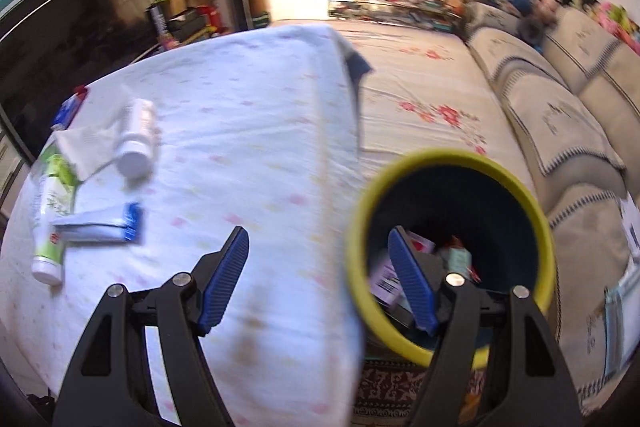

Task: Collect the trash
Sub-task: 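Grasp the white pill bottle with the right gripper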

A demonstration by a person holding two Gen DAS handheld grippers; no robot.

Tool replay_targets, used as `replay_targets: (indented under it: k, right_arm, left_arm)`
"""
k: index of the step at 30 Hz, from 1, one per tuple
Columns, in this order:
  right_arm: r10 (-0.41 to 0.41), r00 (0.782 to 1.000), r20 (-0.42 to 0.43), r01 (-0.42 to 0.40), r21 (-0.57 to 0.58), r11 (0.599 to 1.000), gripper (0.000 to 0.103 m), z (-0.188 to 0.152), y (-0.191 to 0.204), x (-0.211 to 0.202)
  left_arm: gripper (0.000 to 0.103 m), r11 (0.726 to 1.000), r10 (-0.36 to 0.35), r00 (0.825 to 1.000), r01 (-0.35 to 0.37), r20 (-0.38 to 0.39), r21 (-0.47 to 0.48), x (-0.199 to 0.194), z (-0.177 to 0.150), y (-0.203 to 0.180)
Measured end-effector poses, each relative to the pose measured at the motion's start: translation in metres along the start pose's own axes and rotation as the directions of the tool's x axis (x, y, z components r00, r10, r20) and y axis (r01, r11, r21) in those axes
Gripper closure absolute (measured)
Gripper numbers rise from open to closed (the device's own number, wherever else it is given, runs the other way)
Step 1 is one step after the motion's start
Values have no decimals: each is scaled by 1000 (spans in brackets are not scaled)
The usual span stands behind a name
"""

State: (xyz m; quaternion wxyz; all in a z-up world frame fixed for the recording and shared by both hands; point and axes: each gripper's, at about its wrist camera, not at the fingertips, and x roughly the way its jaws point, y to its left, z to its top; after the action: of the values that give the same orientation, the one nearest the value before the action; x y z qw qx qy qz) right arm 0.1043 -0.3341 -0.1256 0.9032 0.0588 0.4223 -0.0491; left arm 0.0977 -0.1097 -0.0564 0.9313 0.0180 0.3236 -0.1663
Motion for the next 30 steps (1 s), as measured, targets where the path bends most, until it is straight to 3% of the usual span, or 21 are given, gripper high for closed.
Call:
replay_targets:
  k: [6,10,21,26,30]
  right_arm:
    - [132,991,-7,-131,-137,982,34,39,74,25]
    - [176,984,-43,-181,-190,965,34,62,108,50]
    - [124,983,-136,-154,-238,959,36,76,144,100]
    - [112,981,-159,-148,-243,959,56,74,146,104]
    - [122,981,-152,-155,-233,960,57,75,146,102]
  left_arm:
    - [5,998,50,999,-50,-3,-48,-8,-17,33]
    - [5,997,50,999,-50,-6,-65,-9,-23,43]
    - [5,996,52,999,-53,-15,-74,-3,-26,39]
    - [5,996,49,999,-50,-20,-79,0,-27,41]
    - [5,996,46,999,-47,-21,-74,2,-28,39]
